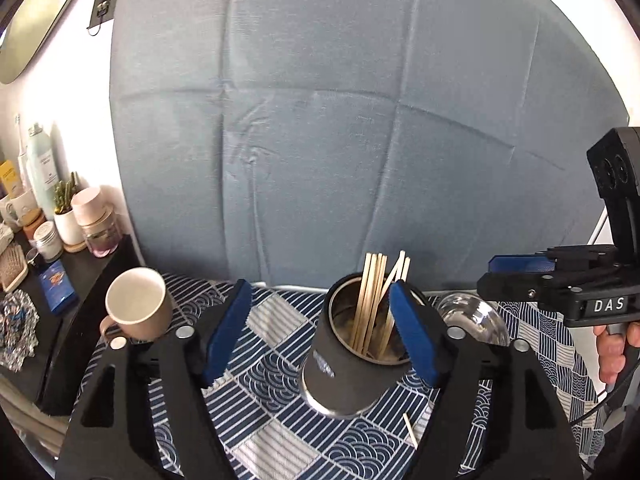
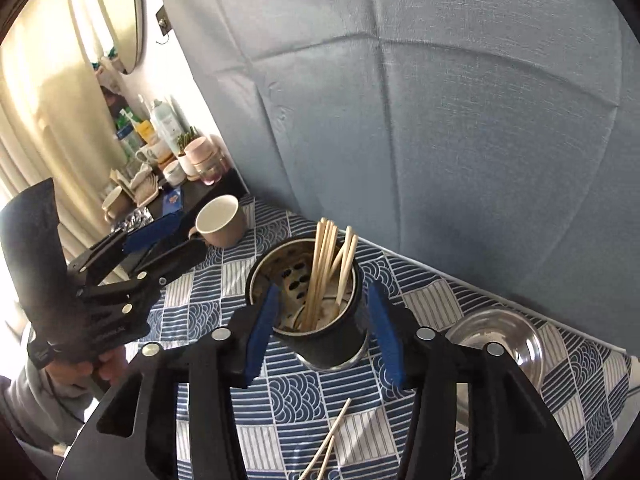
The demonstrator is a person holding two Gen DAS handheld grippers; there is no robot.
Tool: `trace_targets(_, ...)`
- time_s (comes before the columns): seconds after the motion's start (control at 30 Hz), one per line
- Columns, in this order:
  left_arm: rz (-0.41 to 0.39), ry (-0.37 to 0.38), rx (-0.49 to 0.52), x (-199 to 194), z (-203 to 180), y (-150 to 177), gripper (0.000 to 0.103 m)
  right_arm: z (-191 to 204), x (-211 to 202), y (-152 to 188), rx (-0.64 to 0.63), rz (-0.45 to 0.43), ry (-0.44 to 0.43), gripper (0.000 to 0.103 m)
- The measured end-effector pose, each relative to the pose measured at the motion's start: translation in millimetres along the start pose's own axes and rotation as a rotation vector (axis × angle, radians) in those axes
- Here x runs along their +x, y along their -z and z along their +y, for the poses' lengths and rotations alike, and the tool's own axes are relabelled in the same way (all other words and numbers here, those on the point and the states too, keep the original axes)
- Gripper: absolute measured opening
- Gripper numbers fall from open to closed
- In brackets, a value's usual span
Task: Organize utensils
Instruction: 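Move both open tools back over the last two chopsticks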
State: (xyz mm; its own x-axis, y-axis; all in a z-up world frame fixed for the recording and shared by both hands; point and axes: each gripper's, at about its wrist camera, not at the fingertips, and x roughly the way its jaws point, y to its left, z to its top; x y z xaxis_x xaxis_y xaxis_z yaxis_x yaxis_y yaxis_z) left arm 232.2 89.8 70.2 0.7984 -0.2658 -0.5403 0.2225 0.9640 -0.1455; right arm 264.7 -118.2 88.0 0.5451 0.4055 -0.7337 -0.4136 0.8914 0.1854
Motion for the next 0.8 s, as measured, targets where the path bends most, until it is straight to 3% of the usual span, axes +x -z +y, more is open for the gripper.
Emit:
trace_targets(0.17, 0.055, -0.032, 0.013, -10.2, -4.6, 12.3, 0.083, -0.5, -5.8, 16.8, 0.001, 0.025, 0.005, 0.061)
trace_targets(0.57, 0.167, -0.044, 0.009, -11.1, -17.3, 48.4, 0.090, -15.8, -4.1, 64.7, 0.029, 0.126, 0.083, 0.081)
trace_targets(0.8, 0.254, -0.020, 0.008, -3.6, -22.6, 75.0, 0.090, -25.8, 5.6, 100.8, 0.039, 0.215, 0.119, 0.084)
